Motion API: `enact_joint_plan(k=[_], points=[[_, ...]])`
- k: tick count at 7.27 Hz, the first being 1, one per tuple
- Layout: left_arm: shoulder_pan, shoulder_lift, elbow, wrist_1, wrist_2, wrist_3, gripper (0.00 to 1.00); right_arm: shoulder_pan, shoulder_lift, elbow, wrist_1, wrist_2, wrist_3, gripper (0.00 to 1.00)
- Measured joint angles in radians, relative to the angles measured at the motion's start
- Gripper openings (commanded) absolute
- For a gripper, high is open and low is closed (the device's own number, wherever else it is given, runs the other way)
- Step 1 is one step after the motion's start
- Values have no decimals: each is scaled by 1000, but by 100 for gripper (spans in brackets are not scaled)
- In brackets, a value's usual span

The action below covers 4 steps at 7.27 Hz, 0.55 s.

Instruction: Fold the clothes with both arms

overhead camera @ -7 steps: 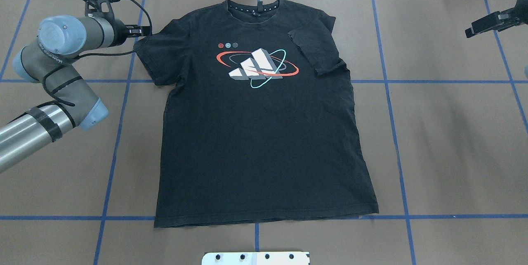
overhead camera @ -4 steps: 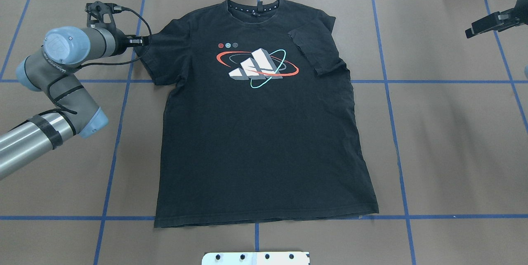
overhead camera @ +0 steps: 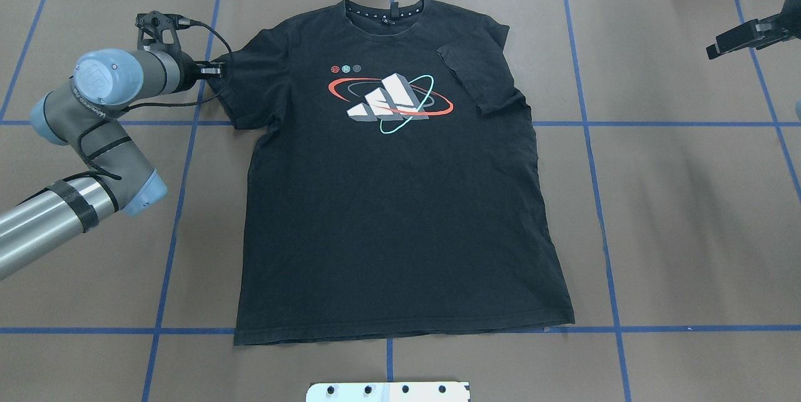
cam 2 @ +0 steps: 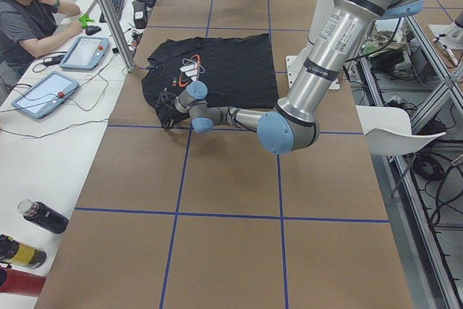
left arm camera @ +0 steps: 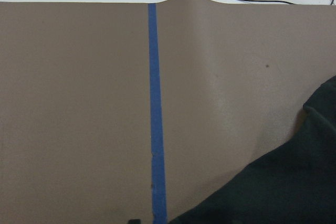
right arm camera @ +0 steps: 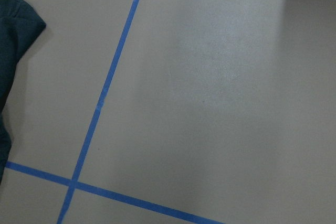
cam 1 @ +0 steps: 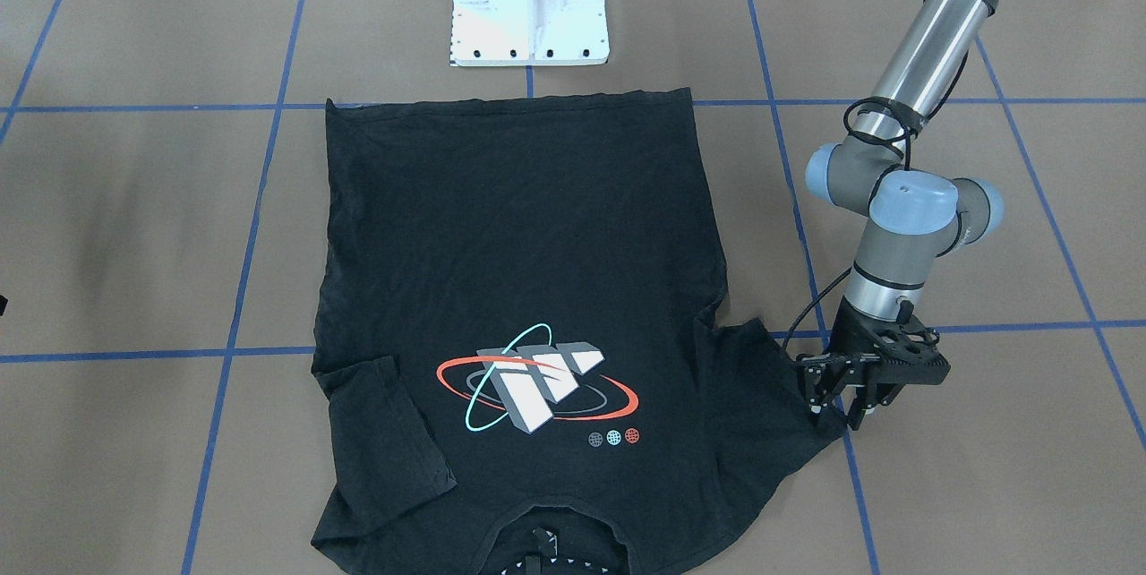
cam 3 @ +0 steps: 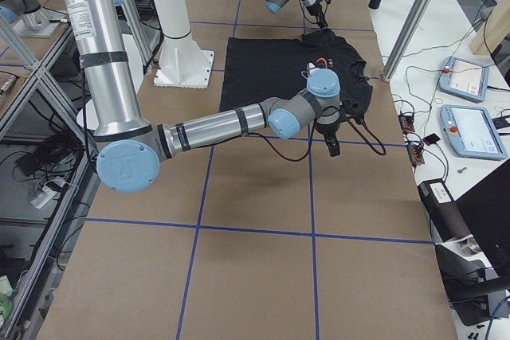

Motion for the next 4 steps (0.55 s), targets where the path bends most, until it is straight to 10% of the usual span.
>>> enact_joint_plan(k=[3,4], points=[[3,3,0,0,0,0,1,0,0,-2,0,0,0,100],[1,5,0,0,-1,2,0,0,0,-2,1,0,0,100]])
